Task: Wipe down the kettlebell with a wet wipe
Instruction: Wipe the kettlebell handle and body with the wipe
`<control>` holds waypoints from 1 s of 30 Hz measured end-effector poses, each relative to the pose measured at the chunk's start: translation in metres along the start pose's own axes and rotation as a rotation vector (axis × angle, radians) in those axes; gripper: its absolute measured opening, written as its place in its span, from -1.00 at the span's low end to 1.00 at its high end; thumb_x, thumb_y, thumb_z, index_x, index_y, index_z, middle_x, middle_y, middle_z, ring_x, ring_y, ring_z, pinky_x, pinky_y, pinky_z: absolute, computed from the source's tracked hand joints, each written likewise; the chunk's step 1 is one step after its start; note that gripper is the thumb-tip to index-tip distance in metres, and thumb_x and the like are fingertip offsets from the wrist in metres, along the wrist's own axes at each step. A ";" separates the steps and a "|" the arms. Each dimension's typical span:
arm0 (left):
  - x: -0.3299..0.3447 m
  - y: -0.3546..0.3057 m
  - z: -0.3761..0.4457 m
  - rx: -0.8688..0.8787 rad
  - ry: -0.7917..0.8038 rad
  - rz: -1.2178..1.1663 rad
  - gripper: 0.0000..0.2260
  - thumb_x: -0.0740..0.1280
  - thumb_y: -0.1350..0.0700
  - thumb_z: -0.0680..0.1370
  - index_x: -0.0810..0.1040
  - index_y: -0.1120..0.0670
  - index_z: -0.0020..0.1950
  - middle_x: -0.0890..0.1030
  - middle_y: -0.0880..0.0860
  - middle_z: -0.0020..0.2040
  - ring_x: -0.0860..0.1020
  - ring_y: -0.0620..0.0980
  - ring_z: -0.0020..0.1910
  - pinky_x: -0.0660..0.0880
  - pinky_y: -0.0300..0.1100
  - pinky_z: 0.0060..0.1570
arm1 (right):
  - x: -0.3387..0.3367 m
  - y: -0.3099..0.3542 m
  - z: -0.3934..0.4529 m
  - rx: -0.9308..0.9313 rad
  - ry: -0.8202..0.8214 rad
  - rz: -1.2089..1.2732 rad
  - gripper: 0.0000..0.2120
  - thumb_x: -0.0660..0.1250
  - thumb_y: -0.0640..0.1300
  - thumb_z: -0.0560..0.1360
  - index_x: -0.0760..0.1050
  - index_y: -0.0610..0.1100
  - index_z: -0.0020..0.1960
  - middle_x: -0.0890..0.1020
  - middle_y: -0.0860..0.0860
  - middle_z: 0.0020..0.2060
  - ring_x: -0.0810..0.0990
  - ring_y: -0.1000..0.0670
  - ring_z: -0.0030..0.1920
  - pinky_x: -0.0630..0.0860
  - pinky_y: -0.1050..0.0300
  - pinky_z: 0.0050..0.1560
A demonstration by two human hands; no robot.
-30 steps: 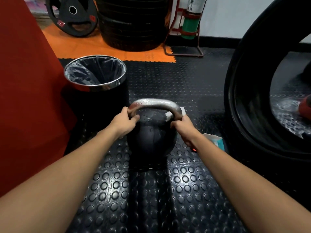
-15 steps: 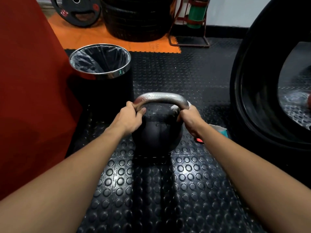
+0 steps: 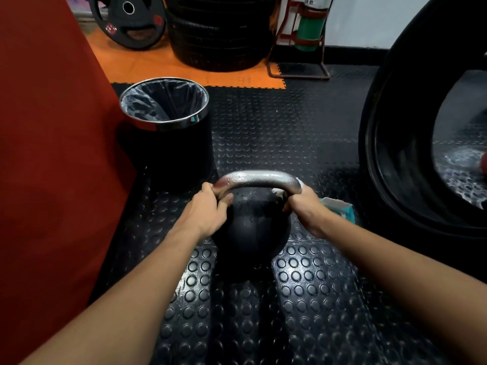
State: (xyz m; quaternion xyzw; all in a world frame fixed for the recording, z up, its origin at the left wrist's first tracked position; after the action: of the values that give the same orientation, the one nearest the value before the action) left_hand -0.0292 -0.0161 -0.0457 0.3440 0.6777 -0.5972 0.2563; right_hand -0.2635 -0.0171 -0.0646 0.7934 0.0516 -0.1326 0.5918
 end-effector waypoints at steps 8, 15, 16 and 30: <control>0.002 0.007 0.003 -0.026 0.103 0.011 -0.61 0.31 -0.16 0.55 0.40 0.06 0.22 0.57 0.03 0.13 0.54 0.07 0.15 0.41 -0.13 0.06 | -0.007 -0.004 -0.013 0.027 0.056 -0.054 -0.60 0.15 -0.56 0.30 0.50 -0.09 -0.19 0.57 -0.04 -0.29 0.52 -0.02 -0.19 0.45 0.04 -0.15; -0.014 -0.006 0.032 -0.014 0.352 0.272 -0.72 0.47 -0.14 0.44 0.45 -0.02 -0.06 0.59 0.03 0.09 0.53 0.03 0.06 0.43 -0.17 0.07 | -0.013 -0.007 -0.015 0.103 0.141 -0.080 -0.65 0.24 -0.36 0.18 0.58 -0.22 -0.08 0.70 -0.04 -0.25 0.69 0.03 -0.15 0.56 0.17 -0.22; -0.016 -0.007 0.031 -0.012 0.365 0.270 -0.73 0.47 -0.13 0.44 0.42 -0.05 -0.14 0.59 0.01 0.05 0.53 0.02 0.03 0.43 -0.16 0.05 | -0.013 0.001 -0.021 0.101 0.158 -0.073 -0.74 0.21 -0.43 0.24 0.55 -0.19 -0.18 0.64 0.07 -0.42 0.60 0.17 -0.37 0.45 0.29 -0.39; -0.012 -0.002 0.013 0.061 0.187 0.178 -0.64 0.41 -0.08 0.51 0.48 0.07 0.20 0.54 0.01 0.08 0.47 -0.02 0.04 0.37 -0.20 0.07 | -0.029 -0.016 -0.027 0.226 -0.060 0.309 -0.57 0.01 0.18 0.71 0.59 -0.01 0.13 0.66 0.04 0.13 0.60 0.07 0.12 0.46 0.15 0.08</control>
State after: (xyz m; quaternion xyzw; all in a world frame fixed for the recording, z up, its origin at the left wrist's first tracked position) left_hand -0.0244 -0.0313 -0.0376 0.4645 0.6470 -0.5579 0.2335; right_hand -0.2911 0.0157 -0.0643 0.8490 -0.1039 -0.0685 0.5136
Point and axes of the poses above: each hand's wrist, its own z-axis towards the middle knuckle, its own x-axis out of the palm, y = z × x, the point moved 5 cm from there along z, towards the middle knuckle
